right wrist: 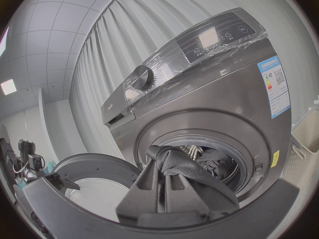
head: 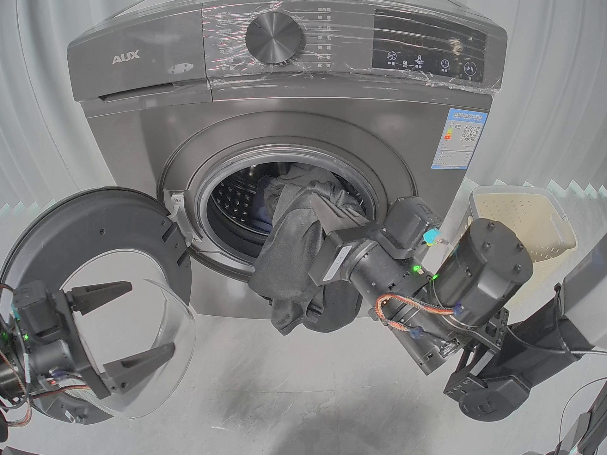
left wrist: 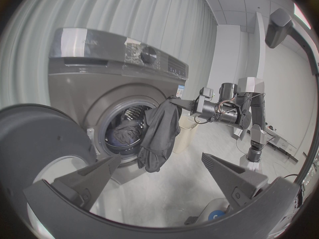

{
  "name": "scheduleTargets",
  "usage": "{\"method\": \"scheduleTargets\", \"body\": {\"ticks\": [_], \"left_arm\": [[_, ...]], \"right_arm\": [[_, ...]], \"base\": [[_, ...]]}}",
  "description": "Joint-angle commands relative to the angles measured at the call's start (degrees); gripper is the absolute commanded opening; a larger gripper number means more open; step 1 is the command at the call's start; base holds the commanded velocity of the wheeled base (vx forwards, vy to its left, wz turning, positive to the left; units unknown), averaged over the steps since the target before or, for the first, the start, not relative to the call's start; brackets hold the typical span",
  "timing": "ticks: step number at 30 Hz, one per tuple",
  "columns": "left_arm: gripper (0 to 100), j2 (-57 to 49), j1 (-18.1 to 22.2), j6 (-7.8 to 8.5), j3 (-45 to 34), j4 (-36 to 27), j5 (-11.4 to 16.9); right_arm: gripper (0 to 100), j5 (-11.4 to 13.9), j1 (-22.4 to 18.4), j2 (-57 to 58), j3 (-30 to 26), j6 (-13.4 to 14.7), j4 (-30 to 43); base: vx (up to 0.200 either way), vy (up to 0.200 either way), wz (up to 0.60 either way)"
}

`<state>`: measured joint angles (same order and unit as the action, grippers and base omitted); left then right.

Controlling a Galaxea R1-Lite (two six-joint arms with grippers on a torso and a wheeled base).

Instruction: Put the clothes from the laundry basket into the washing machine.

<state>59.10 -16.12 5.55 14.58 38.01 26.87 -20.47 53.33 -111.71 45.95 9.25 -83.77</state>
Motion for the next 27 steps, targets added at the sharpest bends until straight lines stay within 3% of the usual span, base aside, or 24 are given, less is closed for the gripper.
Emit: {"method": "scheduleTargets", "body": {"ticks": [1,6,13,16,19,27], "left_arm": [[100,15.87,-7.70,-0.54,0.45,6.90,-3.31],[100,24.40,-10.60,-2.29,0.98,13.32,-3.75],[100,32.66,-11.66,-3.53,2.30,22.46,-5.69],[100,35.03,-13.68,-6.43,3.35,23.95,-6.48],[100,36.70,-15.35,-7.83,4.40,24.04,-7.36],[100,39.51,-15.61,-7.48,4.32,24.13,-7.80]], "right_arm": [[0,0.17,-0.42,-1.14,1.08,0.06,-0.25],[0,0.34,-0.69,-1.22,1.16,0.15,-0.25],[0,0.34,-0.78,-1.14,1.16,0.15,-0.16],[0,0.34,-0.95,-1.14,1.16,0.15,-0.16],[0,0.34,-0.95,-1.14,1.43,0.15,-0.16],[0,0.34,-1.30,-0.43,1.51,0.24,-0.25]], "base": [[0.000,0.000,0.00],[0.000,0.000,0.00],[0.000,0.000,0.00],[0.000,0.000,0.00],[0.000,0.000,0.00],[0.000,0.000,0.00]]}}
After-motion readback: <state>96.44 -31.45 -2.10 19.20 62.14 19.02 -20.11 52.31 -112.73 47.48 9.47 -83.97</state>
